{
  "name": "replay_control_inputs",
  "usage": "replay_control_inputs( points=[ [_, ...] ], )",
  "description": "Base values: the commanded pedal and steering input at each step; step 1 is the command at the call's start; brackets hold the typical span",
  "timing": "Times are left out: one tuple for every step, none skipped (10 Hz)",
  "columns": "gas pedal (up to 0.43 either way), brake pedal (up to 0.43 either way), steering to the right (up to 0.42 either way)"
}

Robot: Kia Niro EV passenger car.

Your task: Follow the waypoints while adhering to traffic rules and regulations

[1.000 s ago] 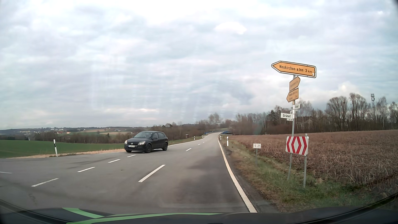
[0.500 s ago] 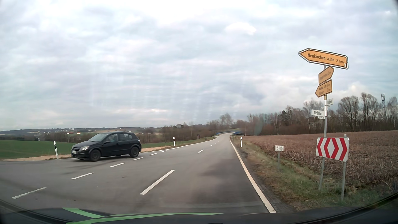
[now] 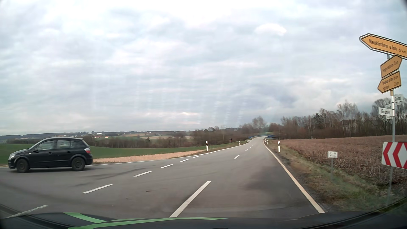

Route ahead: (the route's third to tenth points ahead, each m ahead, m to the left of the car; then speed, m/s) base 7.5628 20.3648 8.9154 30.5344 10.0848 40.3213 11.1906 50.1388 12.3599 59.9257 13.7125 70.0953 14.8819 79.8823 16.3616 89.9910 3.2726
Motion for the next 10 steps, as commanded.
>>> replay_control_inputs(
  points=[
    [0.24,0.0,-0.445],
    [0.24,0.0,-0.459],
    [0.24,0.0,-0.466],
    [0.248,0.0,-0.472],
    [0.248,0.0,-0.484],
    [0.248,0.0,-0.495],
    [0.248,0.0,-0.512],
    [0.248,0.0,-0.533],
    [0.248,0.0,-0.556],
    [0.248,0.0,-0.585]
  ],
)
